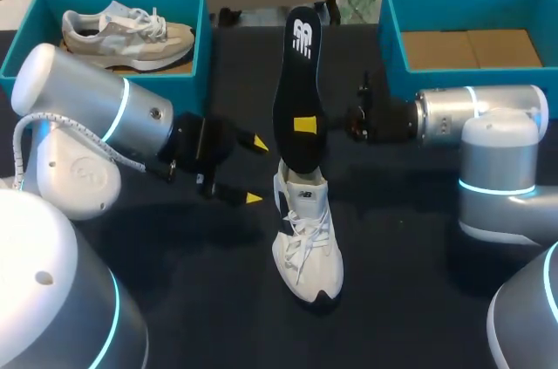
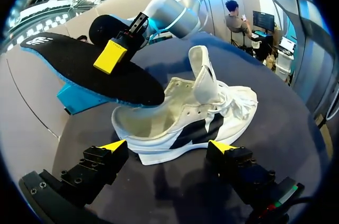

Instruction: Take the shoe out of the shoebox, open the shoe tongue, remove and reinsert the insole, then place the shoe into the shoebox

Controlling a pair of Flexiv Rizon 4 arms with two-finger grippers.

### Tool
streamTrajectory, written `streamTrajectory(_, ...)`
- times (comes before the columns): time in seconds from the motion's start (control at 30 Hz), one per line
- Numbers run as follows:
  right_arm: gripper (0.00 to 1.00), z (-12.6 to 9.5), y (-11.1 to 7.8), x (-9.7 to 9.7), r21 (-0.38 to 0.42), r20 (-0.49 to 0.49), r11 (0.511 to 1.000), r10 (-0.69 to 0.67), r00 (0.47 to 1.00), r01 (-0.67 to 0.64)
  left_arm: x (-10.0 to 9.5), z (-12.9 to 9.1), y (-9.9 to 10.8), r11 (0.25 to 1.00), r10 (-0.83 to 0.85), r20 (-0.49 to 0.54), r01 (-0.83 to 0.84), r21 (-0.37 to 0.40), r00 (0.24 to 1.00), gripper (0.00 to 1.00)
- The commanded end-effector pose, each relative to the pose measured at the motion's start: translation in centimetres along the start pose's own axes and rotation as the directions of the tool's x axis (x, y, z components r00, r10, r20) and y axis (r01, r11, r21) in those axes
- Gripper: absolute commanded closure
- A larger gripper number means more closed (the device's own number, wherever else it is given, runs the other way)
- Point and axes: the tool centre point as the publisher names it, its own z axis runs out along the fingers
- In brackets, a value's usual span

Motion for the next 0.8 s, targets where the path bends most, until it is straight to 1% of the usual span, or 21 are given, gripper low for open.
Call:
streamTrajectory(0.03, 1.00, 0.2, 0.0, 0.0, 0.001, 0.003, 1.000, 0.000, 1.000, 0.000, 0.1, 0.0, -0.1, 1.000, 0.000, 0.000, 0.000, -0.005, 1.000, 0.00)
streamTrajectory(0.3, 1.00, 0.2, 0.0, 0.0, 0.001, 0.003, 1.000, 0.000, 1.000, 0.000, 0.1, 0.0, -0.1, 1.000, 0.000, 0.000, 0.000, -0.005, 1.000, 0.00)
streamTrajectory(0.47, 1.00, 0.2, 0.0, 0.0, 0.001, 0.003, 1.000, 0.000, 1.000, 0.000, -0.2, 0.0, -0.8, 0.998, -0.056, -0.042, 0.055, -0.043, 0.998, 0.00)
streamTrajectory(0.53, 1.00, -0.1, 0.0, -0.1, -0.007, 0.009, 1.000, -0.017, 1.000, 0.017, -0.4, 0.0, -0.9, 0.995, -0.092, -0.047, 0.090, -0.046, 0.995, 0.00)
streamTrajectory(0.6, 1.00, -0.2, 0.0, -0.1, -0.012, 0.018, 0.999, -0.040, 0.999, 0.040, -0.6, 0.0, -0.9, 0.994, -0.093, -0.048, 0.091, -0.054, 0.994, 0.00)
streamTrajectory(0.63, 1.00, -0.3, 0.0, -0.1, -0.012, 0.017, 0.999, -0.047, 0.999, 0.047, -0.8, 0.0, -0.9, 0.992, -0.106, -0.043, 0.103, -0.070, 0.993, 0.00)
streamTrajectory(0.7, 1.00, -0.4, 0.0, -0.2, -0.019, 0.023, 0.998, -0.059, 0.998, 0.060, -1.0, 0.0, -0.7, 0.990, -0.124, -0.044, 0.121, -0.066, 0.991, 0.00)
streamTrajectory(0.73, 1.00, -0.4, 0.0, -0.3, -0.017, 0.018, 0.998, -0.064, 0.998, 0.064, -1.0, 0.1, -0.7, 0.989, -0.130, -0.044, 0.126, -0.079, 0.991, 0.00)
streamTrajectory(0.8, 1.00, -0.4, 0.0, -0.4, -0.020, 0.012, 0.997, -0.078, 0.997, 0.078, -1.0, 0.3, -0.5, 0.987, -0.145, -0.050, 0.141, -0.077, 0.988, 0.00)
